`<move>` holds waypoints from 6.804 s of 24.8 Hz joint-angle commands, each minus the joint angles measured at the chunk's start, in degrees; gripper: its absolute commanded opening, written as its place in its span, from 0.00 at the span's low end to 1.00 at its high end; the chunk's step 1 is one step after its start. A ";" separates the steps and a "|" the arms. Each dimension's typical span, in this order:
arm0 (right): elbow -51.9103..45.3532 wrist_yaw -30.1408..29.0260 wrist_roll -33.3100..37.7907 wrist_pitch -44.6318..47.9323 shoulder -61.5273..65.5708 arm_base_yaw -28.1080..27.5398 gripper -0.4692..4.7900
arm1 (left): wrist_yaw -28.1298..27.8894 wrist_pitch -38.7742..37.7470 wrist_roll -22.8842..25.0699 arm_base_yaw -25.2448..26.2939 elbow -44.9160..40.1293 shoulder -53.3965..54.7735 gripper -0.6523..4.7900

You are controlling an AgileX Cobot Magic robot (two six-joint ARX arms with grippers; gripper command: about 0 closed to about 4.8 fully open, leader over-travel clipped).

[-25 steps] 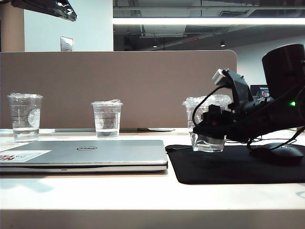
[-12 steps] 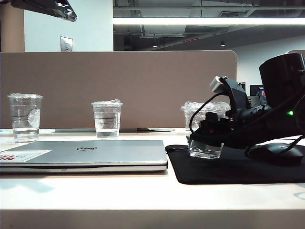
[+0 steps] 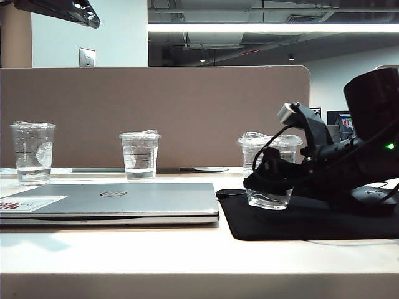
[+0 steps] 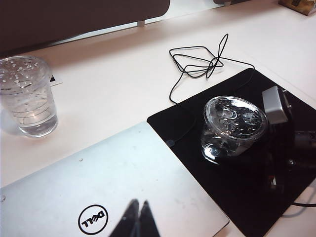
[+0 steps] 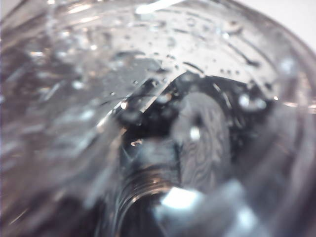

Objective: Pick up the coffee cup on the right and place it on the right side of the laptop.

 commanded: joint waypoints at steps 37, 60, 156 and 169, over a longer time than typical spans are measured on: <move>-20.83 19.52 -0.50 -45.18 -71.60 -0.50 0.08 | 0.28 0.57 0.04 0.07 0.26 -0.15 0.11; -31.32 25.94 -1.75 -58.93 -105.04 -6.86 0.08 | 0.28 0.57 0.04 0.07 0.26 -0.15 0.11; -32.54 19.78 -1.55 -58.58 -109.33 -14.56 0.08 | -15.87 26.99 -5.42 19.37 -50.31 -53.11 0.11; -32.54 19.76 -1.55 -58.58 -109.33 -14.56 0.08 | -12.85 19.71 -4.90 19.82 -50.99 -55.80 0.11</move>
